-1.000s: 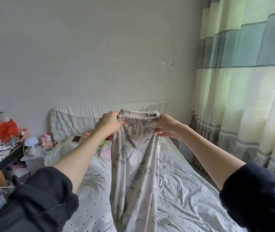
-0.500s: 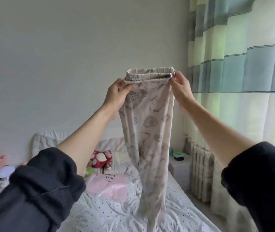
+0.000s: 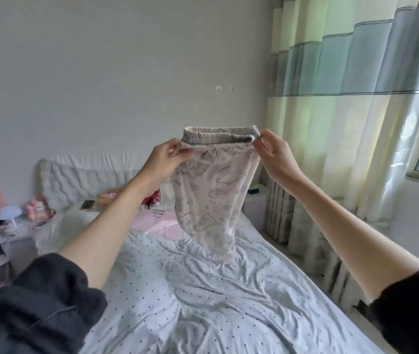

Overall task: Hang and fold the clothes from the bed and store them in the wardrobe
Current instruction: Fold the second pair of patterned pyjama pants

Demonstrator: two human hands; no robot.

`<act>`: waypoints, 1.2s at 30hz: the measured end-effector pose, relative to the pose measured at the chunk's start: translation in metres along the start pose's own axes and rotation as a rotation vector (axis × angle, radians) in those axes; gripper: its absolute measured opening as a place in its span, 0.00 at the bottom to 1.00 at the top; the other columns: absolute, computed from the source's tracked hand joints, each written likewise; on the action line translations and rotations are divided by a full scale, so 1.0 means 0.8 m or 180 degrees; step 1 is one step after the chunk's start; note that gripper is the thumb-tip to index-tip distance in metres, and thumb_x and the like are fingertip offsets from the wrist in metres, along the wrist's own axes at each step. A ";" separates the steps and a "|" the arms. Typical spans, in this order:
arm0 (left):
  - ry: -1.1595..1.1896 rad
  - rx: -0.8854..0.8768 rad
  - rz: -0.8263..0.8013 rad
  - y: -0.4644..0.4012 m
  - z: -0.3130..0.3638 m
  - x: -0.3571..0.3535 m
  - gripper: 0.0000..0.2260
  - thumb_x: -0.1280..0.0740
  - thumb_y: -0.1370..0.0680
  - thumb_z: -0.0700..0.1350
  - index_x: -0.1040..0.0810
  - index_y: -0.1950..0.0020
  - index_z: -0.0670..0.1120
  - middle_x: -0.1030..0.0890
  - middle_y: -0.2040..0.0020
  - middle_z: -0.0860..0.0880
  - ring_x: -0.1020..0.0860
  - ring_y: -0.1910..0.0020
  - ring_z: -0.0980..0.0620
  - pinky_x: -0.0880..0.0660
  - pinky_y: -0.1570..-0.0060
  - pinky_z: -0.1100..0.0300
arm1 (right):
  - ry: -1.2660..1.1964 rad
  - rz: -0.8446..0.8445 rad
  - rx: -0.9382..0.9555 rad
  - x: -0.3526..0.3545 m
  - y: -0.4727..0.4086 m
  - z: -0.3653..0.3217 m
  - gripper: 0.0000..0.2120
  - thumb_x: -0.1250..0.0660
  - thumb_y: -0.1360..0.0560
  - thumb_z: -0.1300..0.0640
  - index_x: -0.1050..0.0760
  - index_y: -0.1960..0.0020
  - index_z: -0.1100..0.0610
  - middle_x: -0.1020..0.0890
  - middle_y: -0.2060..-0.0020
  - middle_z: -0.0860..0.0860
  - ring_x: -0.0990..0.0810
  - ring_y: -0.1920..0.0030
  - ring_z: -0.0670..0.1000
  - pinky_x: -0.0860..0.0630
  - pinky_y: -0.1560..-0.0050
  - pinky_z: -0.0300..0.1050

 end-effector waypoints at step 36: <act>-0.0452 0.2757 -0.2955 0.721 -0.208 -0.166 0.06 0.31 0.24 0.41 0.20 0.48 0.44 0.19 0.54 0.48 0.23 0.56 0.53 0.27 0.52 0.59 | -0.0670 -0.3631 -0.3133 -0.074 0.738 0.135 0.10 0.42 0.22 0.67 0.24 0.52 0.57 0.23 0.62 0.51 0.24 0.63 0.46 0.26 0.60 0.37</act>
Point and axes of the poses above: each hand's wrist, its own y-axis away from the middle knuckle, its own x-axis out of the back of the hand, z = x × y, the point moved 8 cm from there along -y, towards the middle knuckle
